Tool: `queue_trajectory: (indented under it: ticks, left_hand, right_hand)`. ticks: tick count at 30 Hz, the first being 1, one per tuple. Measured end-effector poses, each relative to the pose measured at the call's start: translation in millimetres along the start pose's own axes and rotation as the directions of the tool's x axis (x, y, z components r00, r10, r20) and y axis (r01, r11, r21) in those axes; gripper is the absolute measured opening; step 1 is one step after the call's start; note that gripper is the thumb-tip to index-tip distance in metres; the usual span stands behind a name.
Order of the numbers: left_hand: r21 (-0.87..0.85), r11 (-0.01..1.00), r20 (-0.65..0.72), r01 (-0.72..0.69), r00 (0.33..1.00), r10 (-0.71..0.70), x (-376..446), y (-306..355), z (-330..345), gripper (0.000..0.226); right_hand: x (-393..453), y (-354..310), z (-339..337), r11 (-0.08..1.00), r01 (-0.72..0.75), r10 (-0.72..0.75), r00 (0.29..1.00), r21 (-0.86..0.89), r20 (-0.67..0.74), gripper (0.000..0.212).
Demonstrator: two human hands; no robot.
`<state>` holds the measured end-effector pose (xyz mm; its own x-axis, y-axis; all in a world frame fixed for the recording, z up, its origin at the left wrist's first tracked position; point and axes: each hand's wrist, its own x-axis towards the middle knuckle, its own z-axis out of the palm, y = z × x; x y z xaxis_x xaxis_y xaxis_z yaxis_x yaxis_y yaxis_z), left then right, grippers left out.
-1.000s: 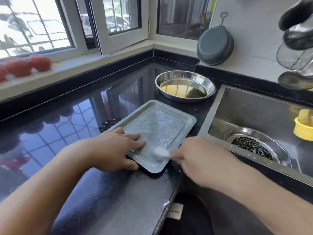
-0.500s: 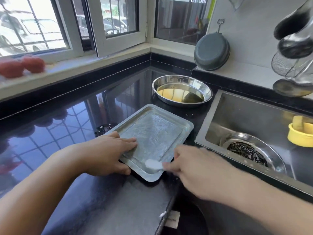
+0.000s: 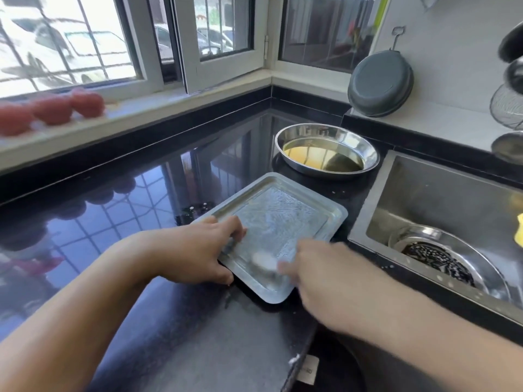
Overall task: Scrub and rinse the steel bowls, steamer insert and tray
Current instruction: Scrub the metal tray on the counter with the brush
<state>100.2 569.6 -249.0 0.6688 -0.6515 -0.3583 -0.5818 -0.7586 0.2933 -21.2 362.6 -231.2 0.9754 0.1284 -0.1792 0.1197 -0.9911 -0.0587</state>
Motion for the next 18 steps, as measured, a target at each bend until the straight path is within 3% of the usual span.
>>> queue_trajectory:
  ticks: [2, 4, 6, 10, 12, 15, 18]
  left_hand:
    - [0.003, 1.0, -0.005, -0.006, 1.0, 0.006, 0.0, 1.6, -1.9, 0.058]
    - [0.007, 1.0, 0.0, -0.014, 1.0, 0.014, -0.8, 3.4, -2.0, 0.058]
    - [0.037, 0.999, 0.016, -0.04, 0.999, 0.04, -2.0, 5.4, 0.6, 0.053]
    - [0.093, 0.992, 0.041, -0.088, 0.996, 0.084, -2.3, 10.6, 3.2, 0.041]
    - [0.102, 0.992, 0.046, -0.072, 0.997, 0.068, -3.4, 13.2, 1.8, 0.04]
    - [0.114, 0.99, 0.034, -0.085, 0.996, 0.082, -4.6, 16.2, 1.6, 0.038]
    - [0.155, 0.983, 0.01, -0.099, 0.995, 0.099, -4.8, 19.9, 2.0, 0.034]
  right_hand:
    - [3.5, 2.0, 0.4, 0.999, 0.005, -0.005, 1.0, 0.033, 0.015, 0.018]
    - [31.1, 26.6, -11.4, 0.985, -0.174, 0.174, 0.985, 0.014, 0.005, 0.033]
    - [51.9, 39.7, -14.5, 0.971, -0.234, 0.236, 0.971, 0.041, -0.026, 0.039]
    - [53.6, 8.8, 4.9, 0.998, 0.022, -0.026, 0.998, 0.062, 0.064, 0.028]
    - [77.8, 30.9, -6.6, 0.994, -0.102, 0.101, 0.994, 0.03, 0.04, 0.027]
    - [120.2, 68.5, -24.2, 0.945, -0.328, 0.325, 0.936, 0.0, -0.134, 0.025]
    - [142.2, 38.8, -14.4, 0.986, -0.161, 0.155, 0.979, -0.038, -0.133, 0.02]
